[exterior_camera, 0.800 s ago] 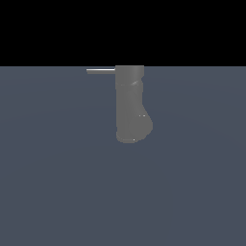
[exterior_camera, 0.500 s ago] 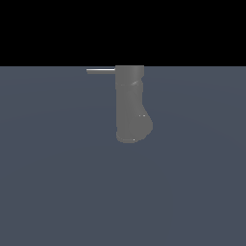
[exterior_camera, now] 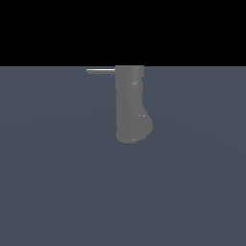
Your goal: Turn on the faucet by rotating a designated handle.
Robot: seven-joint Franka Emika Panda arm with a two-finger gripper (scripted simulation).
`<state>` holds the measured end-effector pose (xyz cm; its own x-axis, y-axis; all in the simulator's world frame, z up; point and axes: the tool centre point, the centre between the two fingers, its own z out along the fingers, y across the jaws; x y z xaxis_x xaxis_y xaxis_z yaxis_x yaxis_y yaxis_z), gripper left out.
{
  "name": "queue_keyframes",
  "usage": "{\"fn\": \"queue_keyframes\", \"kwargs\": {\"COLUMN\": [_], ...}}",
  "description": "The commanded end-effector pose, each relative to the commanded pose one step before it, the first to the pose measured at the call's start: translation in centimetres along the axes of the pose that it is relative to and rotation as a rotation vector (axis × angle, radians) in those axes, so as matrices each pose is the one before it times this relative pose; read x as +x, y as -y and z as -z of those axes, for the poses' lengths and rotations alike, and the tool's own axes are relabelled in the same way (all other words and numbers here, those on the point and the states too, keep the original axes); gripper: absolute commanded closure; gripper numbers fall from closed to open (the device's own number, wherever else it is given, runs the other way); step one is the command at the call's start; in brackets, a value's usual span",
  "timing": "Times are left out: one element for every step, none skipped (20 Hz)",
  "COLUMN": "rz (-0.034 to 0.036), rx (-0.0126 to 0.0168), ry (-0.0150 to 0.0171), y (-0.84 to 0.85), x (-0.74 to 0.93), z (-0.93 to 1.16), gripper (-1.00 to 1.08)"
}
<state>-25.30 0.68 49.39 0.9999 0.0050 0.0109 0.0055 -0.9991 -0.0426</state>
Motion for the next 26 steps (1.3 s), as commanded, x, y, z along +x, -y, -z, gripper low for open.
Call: {"fn": "queue_keyframes", "kwargs": {"rz": [-0.00601,-0.00481,-0.00596,-0.00712,-0.00816,-0.00910,-0.01022,-0.01113,-0.01221,-0.01341,-0.01457,-0.01573,-0.01698,-0.01828,-0.01959,-0.02090,-0.02224,-0.02362,-0.02459,-0.02479,-0.02490,-0.02503,-0.02514,-0.02524,-0.02535,-0.02543], "rx": [0.00193,0.00127,0.00150,0.00174,0.00195,0.00216,0.00242,0.00261,0.00279,0.00296,0.00312,0.00326,0.00339,0.00350,0.00357,0.00362,0.00362,0.00360,0.00348,0.00323,0.00297,0.00271,0.00245,0.00220,0.00194,0.00169], "ry": [0.00052,0.00023,0.00029,0.00035,0.00042,0.00050,0.00059,0.00068,0.00078,0.00089,0.00100,0.00113,0.00127,0.00141,0.00156,0.00172,0.00187,0.00202,0.00213,0.00215,0.00216,0.00215,0.00212,0.00208,0.00203,0.00196], "y": [0.021,0.021,0.025,0.029,0.036,0.042,0.048,0.058,0.067,0.077,0.088,0.102,0.117,0.133,0.151,0.171,0.194,0.218,0.240,0.256,0.271,0.285,0.300,0.314,0.328,0.342], "x": [0.155,0.128,0.158,0.189,0.216,0.240,0.268,0.291,0.318,0.348,0.376,0.404,0.433,0.463,0.492,0.520,0.547,0.574,0.590,0.586,0.580,0.573,0.565,0.557,0.549,0.539], "z": [-0.011,-0.008,-0.012,-0.016,-0.020,-0.023,-0.027,-0.032,-0.038,-0.045,-0.054,-0.063,-0.073,-0.085,-0.098,-0.113,-0.129,-0.147,-0.164,-0.177,-0.189,-0.201,-0.213,-0.225,-0.237,-0.248], "gripper": [1.08,1.08,1.08,1.08,1.08,1.08,1.08,1.08,1.08,1.08,1.08,1.08,1.08,1.08,1.08,1.08,1.08,1.08,1.08,1.08,1.08,1.08,1.08,1.08,1.08,1.08]}}
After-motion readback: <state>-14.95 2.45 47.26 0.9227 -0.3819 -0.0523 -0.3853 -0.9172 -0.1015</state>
